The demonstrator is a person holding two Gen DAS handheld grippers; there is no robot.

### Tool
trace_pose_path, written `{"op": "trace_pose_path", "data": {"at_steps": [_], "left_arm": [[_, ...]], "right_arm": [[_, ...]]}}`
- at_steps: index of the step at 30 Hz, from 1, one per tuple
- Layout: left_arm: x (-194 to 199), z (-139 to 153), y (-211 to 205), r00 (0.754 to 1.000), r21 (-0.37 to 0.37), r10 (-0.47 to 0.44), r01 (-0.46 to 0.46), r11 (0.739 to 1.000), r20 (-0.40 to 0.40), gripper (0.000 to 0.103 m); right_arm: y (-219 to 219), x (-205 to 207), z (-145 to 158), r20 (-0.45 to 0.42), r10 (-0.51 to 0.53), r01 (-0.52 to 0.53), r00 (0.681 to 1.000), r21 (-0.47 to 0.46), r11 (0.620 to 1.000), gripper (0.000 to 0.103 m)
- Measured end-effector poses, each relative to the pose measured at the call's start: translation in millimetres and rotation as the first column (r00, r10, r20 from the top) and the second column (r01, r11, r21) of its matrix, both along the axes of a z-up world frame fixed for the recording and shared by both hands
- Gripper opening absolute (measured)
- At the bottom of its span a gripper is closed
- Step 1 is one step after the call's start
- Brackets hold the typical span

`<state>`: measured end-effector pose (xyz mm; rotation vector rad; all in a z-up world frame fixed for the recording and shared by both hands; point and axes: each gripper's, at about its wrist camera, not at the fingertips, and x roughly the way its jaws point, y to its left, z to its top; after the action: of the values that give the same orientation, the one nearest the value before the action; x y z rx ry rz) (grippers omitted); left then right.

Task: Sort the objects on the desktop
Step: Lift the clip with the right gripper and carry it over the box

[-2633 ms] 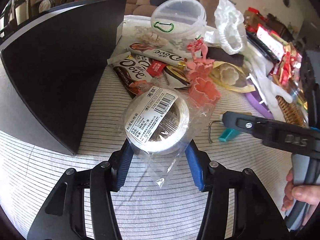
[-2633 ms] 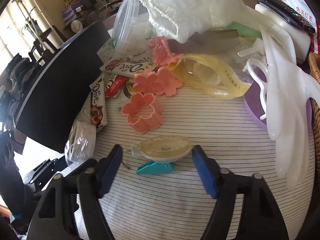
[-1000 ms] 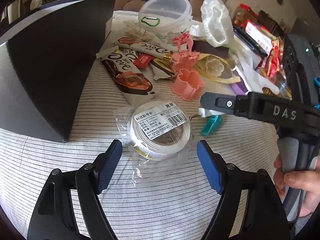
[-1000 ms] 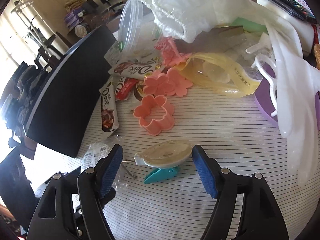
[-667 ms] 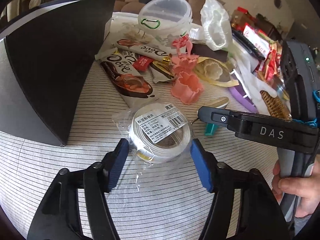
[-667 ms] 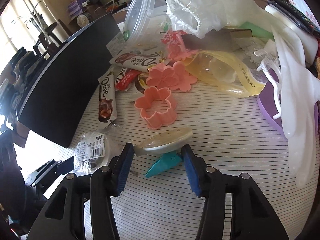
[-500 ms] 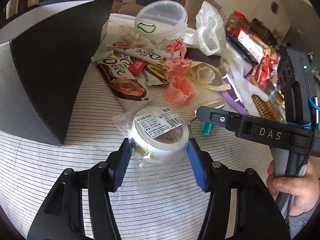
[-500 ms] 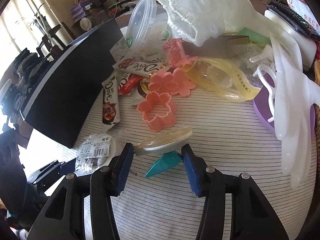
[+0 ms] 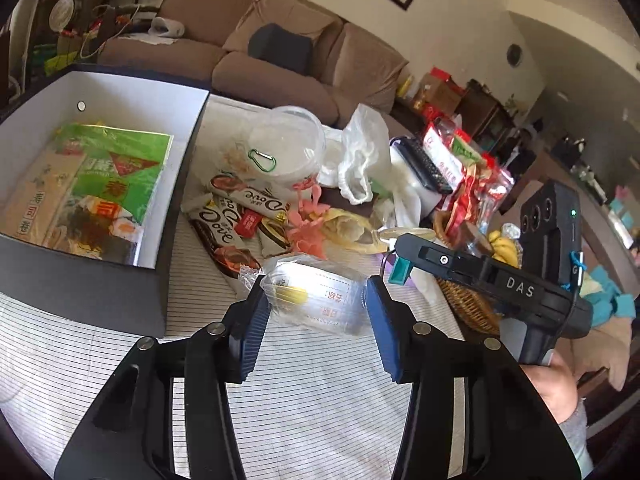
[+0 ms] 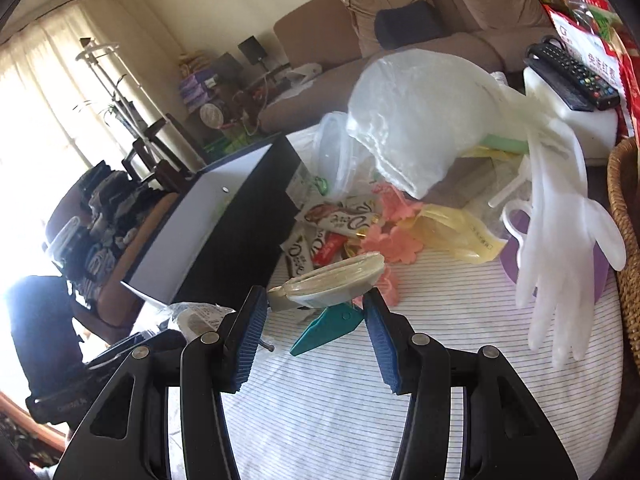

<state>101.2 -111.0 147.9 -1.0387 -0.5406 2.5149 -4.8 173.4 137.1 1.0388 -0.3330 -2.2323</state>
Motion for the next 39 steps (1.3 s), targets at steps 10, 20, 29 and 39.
{"op": "trace_pose_path", "data": {"at_steps": [10,20,29,39], "left_arm": [[-30.3,73.0,-109.9,0.987,-0.1,0.151,-0.156,0.983,-0.062,0.037],[-28.7,47.3,-132.3,0.991,-0.158,0.137,-0.135,0.978,-0.003,0.04],[4.0,20.8,-120.9,0.994,-0.095,0.096,-0.091,0.991,0.043,0.055],[13.5,16.0,-112.7,0.99,-0.108,0.141,-0.138,0.985,0.023,0.059]], "right_arm": [[-70.7,10.2,32.0,-0.068,0.092,-0.097,0.993,-0.075,0.992,0.052],[-138.3,6.1,37.4,-0.071,0.173,-0.175,0.982,-0.013,0.985,0.052],[-149.9,12.2,32.5,-0.064,0.192,-0.191,0.979,0.024,0.981,0.052],[-191.5,2.6,37.1,-0.085,0.273,-0.257,0.958,0.16,0.953,0.052]]}}
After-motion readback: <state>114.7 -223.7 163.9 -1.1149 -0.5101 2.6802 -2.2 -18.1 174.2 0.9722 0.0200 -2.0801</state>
